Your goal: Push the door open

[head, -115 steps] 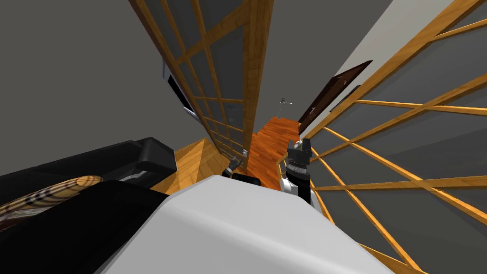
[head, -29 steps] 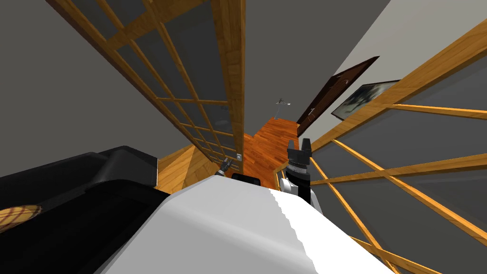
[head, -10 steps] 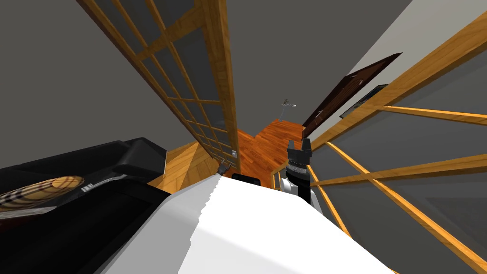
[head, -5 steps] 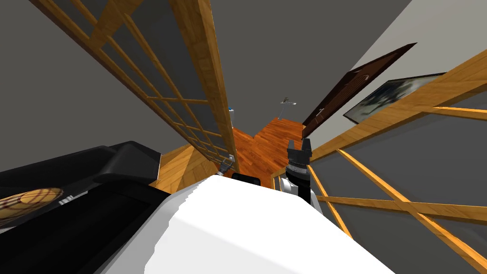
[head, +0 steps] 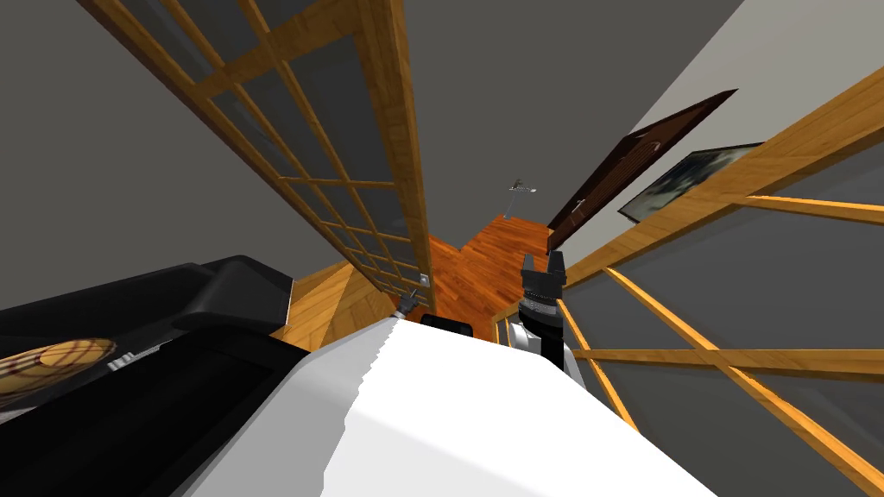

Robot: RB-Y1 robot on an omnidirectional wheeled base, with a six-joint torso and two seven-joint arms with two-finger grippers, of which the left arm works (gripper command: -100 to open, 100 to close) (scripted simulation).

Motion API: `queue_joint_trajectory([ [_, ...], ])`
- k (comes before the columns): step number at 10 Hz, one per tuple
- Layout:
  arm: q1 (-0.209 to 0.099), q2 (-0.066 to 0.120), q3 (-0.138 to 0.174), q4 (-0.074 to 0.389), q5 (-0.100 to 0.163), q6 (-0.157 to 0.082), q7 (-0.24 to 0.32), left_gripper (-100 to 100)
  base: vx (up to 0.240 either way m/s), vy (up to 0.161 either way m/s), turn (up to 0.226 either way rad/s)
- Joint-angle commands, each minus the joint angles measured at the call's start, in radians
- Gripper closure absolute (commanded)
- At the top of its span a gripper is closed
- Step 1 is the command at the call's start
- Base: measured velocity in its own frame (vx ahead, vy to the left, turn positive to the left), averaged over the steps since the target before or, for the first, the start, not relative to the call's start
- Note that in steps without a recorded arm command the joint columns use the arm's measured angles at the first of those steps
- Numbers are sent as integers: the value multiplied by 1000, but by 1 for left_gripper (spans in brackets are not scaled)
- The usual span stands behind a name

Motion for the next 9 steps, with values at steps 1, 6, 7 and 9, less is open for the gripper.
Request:
queue_joint_trajectory([
  [1,0,0,0,0,0,0,0,100,0,0,0],
  [6,33,-41,20,-19,11,-1,-35,-100,-126,2,72],
  [7,30,-27,19,-19,10,1,-32,-100,-46,-36,11],
  [9,74,7,8,-17,61,-28,-68,-100,131,12,-184],
])
